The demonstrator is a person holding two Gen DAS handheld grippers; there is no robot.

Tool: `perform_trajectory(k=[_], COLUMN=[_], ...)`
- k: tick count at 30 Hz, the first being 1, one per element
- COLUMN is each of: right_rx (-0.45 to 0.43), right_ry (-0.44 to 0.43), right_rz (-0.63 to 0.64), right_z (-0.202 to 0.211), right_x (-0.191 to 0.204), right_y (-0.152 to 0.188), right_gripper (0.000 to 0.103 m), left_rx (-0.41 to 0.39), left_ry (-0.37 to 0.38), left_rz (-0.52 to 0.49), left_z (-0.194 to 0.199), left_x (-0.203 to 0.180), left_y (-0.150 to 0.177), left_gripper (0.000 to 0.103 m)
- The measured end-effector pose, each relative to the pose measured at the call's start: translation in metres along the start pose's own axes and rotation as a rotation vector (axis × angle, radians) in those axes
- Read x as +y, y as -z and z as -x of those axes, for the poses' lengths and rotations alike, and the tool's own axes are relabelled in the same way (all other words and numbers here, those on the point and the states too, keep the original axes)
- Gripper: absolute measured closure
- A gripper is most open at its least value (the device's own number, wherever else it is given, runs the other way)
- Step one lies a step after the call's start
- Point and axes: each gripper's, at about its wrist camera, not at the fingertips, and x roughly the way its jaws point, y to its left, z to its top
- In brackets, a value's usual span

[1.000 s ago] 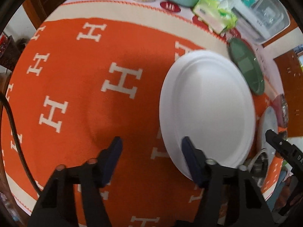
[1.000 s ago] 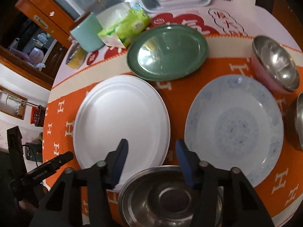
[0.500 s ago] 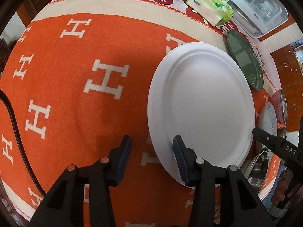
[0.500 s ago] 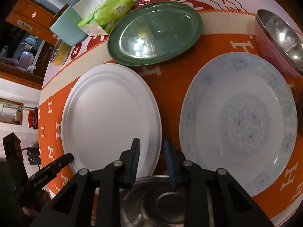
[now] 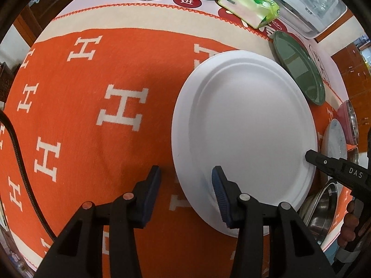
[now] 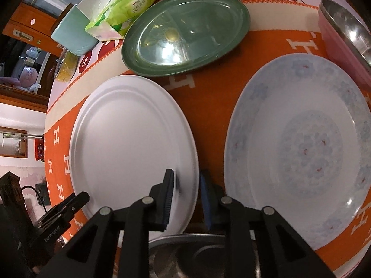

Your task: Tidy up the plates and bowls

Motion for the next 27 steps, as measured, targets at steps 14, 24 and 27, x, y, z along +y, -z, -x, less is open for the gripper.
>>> perform_trajectory(k=[14,24,27], right_rx=[-0.017,-0.075,-0.098], right_ry=[-0.024,-0.065,-0.073], right_rz=[-0.003,0.057,0.094], right_z=[0.005,0.020,0.026], right_x=[-0.001,0.015,0.023], right_y=[0.003,0.011,0.016], right_gripper=[0.081,0.081,0.081], left_rx=[-0.014,-0.038,-0.078], left_ry=[0.038,0.047,0.052], left_rz=[-0.011,0.062,0.095], left_z=[0.001,0.016,0.029], left_x=[-0.003,0.016,0.026], left_y=[0.001,0.009,0.013], left_gripper=[0.063,0.065,0.065])
